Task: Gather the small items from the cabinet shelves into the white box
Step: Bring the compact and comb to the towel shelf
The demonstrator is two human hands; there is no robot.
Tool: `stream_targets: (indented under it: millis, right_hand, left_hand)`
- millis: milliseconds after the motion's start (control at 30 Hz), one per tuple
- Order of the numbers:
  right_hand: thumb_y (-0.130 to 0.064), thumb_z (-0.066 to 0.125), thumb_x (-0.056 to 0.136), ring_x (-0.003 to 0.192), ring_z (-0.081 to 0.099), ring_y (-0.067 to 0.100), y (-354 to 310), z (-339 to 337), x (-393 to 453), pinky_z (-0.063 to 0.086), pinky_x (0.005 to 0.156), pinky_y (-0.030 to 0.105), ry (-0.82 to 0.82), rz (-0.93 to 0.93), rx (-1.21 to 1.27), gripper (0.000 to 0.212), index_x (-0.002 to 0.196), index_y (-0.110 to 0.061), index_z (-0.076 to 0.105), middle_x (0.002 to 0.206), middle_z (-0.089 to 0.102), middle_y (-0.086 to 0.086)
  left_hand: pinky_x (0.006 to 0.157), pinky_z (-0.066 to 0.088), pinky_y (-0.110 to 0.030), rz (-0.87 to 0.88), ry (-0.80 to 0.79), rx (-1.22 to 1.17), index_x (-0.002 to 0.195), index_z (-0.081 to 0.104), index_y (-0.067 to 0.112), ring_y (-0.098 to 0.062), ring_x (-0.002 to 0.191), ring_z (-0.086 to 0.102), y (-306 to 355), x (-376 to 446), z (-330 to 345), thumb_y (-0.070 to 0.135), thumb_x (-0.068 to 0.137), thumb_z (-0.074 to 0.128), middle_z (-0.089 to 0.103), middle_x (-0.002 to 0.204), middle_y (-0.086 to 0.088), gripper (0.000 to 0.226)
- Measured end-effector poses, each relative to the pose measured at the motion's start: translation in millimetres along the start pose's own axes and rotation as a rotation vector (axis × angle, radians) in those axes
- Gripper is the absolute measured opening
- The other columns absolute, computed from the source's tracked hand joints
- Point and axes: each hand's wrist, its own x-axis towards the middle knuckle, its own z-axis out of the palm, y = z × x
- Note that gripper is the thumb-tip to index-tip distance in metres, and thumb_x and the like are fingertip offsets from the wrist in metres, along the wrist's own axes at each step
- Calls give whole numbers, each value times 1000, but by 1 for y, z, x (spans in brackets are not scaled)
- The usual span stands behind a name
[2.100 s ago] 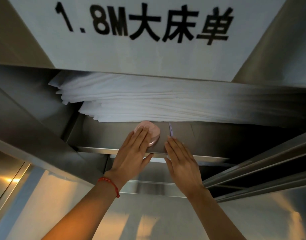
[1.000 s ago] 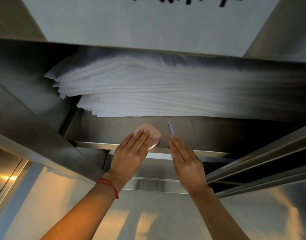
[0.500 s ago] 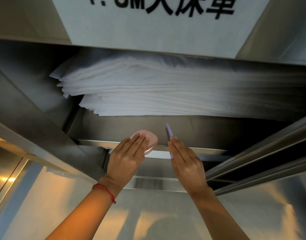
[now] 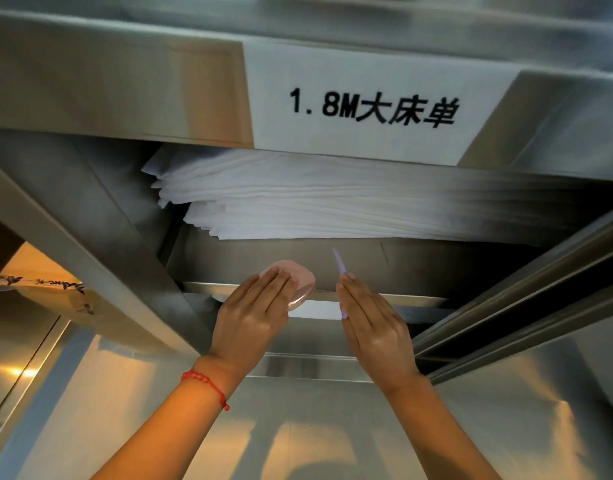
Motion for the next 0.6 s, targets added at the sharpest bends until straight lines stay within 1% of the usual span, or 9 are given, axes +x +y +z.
stream_targets:
  millis: [100,200,333,600]
  right_hand:
    - [-5,55,85,100,67,29,-10,-14,7,53,86,39,8,7,-3,27,106,6,68,110,67,21]
    - [-6,50,90,99,67,29,-17,-27,14,52,86,39,22,4,-8,27,105,5,69,110,67,21]
    - [-1,57,83,98,68,29,-27,-38,17,55,85,39,44,0,23,24,103,5,70,109,67,21]
    - [-1,59,83,101,67,29,-29,-65,8,56,85,40,55,-54,75,23,101,6,71,110,67,21]
  left_hand:
    - [84,53,-39,-1,28,9,101,73,1,-26,92,70,-2,3,-15,9,88,42,71,103,-14,34]
    - [82,54,-40,-2,49,16,100,73,1,-26,91,70,-3,8,-32,7,87,44,72,102,-13,33]
    - [79,56,-39,-23,61,25,96,74,1,-25,90,71,0,11,-53,4,80,49,72,99,-12,30]
    - [80,56,-39,-93,55,51,92,75,1,-26,90,71,28,5,-83,-1,76,53,73,97,-12,27]
